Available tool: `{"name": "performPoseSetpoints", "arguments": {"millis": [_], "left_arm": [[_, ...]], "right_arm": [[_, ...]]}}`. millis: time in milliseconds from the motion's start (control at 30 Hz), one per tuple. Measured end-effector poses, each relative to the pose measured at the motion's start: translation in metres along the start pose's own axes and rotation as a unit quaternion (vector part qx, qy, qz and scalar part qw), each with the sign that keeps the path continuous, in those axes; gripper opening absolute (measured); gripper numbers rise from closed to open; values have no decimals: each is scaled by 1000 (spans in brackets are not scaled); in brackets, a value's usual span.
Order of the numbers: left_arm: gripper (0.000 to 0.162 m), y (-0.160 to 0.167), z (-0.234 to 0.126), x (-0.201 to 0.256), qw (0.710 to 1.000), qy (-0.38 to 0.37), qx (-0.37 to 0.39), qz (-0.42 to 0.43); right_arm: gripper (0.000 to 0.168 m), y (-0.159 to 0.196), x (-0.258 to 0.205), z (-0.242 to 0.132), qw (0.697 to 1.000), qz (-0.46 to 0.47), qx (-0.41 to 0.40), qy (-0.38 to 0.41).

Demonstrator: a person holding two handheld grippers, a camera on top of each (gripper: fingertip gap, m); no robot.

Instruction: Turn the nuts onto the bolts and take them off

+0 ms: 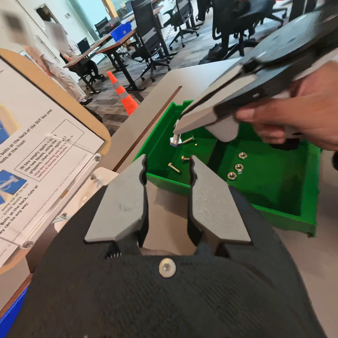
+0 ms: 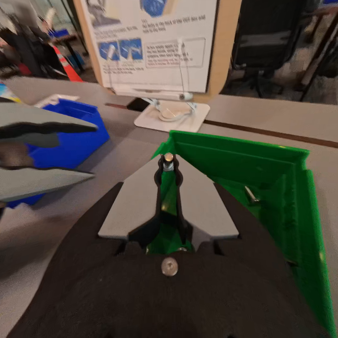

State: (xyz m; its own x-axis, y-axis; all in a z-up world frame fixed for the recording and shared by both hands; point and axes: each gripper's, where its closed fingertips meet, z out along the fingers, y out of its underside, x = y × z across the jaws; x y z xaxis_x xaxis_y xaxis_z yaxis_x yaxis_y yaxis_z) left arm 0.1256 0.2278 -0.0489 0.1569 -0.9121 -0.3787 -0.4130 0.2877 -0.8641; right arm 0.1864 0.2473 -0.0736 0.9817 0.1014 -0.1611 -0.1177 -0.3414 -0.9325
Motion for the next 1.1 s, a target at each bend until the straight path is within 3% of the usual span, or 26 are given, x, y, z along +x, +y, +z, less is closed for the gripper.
{"name": "performPoseSetpoints", "arguments": {"millis": [33, 100, 167, 333, 400, 600, 767, 867, 900, 933, 967, 1000, 1033, 1100], "left_arm": [[44, -3, -5, -4, 1000, 1, 6, -8], [46, -14, -17, -11, 999, -3, 27, -17], [47, -26, -33, -16, 999, -10, 47, -15], [54, -51, -91, -18, 994, -1, 104, -31], [54, -42, -122, -22, 993, -9, 109, -38], [61, 79, -198, -35, 995, -85, -29, -48], [67, 184, -223, -27, 976, -112, -116, -146], [64, 212, -200, -22, 968, -124, -138, -166], [52, 216, -192, -27, 968, -146, -139, -151], [27, 219, -185, -34, 968, -166, -144, -123], [24, 220, -181, -42, 966, -188, -149, -97], [18, 222, -184, -53, 958, -221, -166, -80], [8, 218, -193, -65, 953, -248, -155, -80], [0, 199, -217, -83, 956, -240, -70, -153]], "right_arm": [[8, 8, 13, 10, 999, -9, -39, 25], [28, 18, 29, 19, 994, -34, -85, 63], [30, 19, 22, 13, 992, -60, -94, 62], [34, 24, -25, -33, 993, -93, -77, 4], [46, 39, -41, -56, 991, -99, -85, -13], [62, 97, -84, -110, 984, -135, -103, -48], [75, 124, -102, -107, 990, -97, -97, -24], [75, 133, -99, -84, 991, -89, -100, 17], [73, 136, -89, -74, 989, -95, -105, 46], [68, 142, -85, -65, 987, -94, -118, 56], [60, 143, -83, -58, 986, -94, -125, 59], [29, 142, -89, -56, 986, -105, -121, 39], [21, 142, -94, -54, 987, -87, -127, 32], [18, 144, -99, -50, 982, -115, -144, 51]]}}
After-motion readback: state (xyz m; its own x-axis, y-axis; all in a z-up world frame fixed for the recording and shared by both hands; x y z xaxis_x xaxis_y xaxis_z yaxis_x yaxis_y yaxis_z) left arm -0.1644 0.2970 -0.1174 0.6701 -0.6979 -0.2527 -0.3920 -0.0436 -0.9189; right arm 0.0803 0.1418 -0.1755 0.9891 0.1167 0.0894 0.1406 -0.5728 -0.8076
